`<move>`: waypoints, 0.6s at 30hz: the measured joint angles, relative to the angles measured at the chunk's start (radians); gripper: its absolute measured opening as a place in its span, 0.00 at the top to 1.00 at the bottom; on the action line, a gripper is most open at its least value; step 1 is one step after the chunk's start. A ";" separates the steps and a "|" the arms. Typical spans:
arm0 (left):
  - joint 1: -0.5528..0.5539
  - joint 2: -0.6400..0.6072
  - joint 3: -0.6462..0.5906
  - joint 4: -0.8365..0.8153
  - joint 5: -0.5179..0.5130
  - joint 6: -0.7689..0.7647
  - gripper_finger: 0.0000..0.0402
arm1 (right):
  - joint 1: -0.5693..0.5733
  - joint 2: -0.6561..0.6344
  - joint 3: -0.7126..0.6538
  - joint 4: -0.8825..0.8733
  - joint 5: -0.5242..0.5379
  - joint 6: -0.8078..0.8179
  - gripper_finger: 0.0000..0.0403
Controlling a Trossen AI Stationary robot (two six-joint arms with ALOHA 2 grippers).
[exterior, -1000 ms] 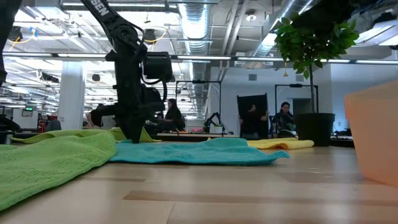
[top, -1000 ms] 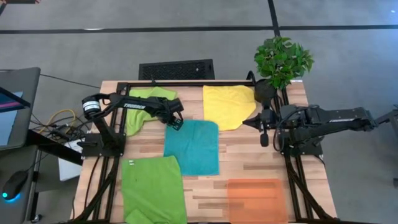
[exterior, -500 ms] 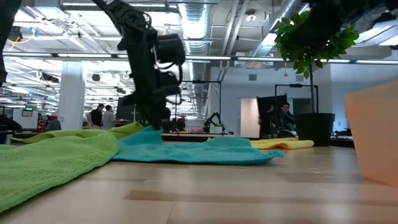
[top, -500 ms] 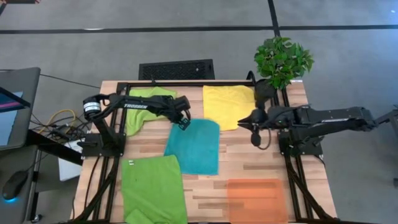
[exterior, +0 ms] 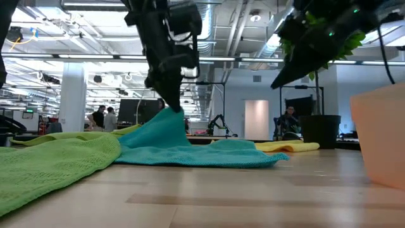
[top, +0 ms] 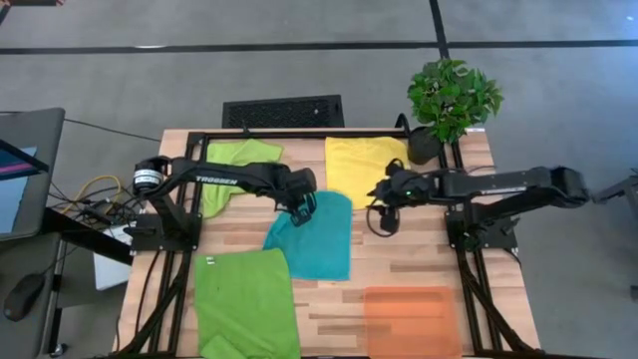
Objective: Fold microfiber towels
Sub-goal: Fold the blue microfiber towel
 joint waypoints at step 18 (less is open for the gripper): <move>-0.182 -0.001 0.027 -0.071 0.001 0.214 1.00 | -0.005 0.440 0.054 0.412 0.001 -0.237 0.53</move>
